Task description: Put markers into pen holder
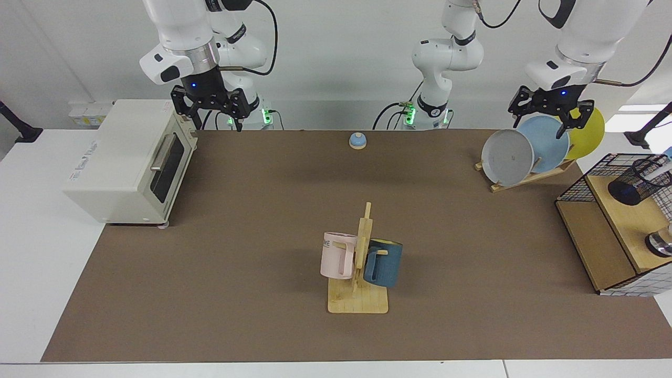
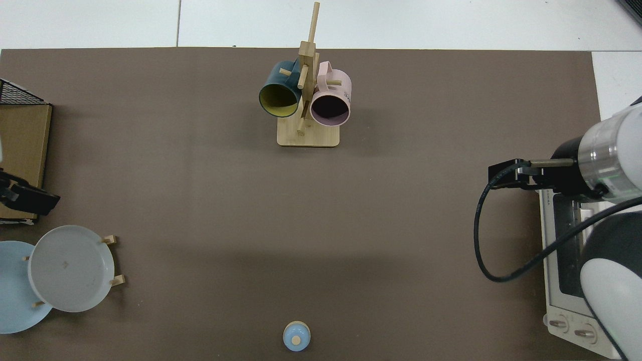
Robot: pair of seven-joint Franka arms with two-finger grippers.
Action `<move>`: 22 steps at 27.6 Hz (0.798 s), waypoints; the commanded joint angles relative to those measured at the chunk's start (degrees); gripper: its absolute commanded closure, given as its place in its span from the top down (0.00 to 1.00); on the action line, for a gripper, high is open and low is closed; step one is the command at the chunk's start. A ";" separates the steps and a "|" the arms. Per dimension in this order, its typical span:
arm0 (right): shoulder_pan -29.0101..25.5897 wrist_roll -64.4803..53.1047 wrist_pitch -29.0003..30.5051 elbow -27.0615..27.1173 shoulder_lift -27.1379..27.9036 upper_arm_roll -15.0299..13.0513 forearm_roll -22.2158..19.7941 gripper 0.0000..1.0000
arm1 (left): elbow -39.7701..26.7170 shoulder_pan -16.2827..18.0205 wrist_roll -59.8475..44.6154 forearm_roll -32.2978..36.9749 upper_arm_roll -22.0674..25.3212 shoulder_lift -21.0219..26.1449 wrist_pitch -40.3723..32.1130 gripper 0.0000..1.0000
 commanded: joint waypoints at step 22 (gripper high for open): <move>-0.79 0.66 0.84 -0.68 -0.81 0.46 0.29 1.00 | 5.82 -0.56 -9.69 -6.36 1.40 3.37 -2.64 1.00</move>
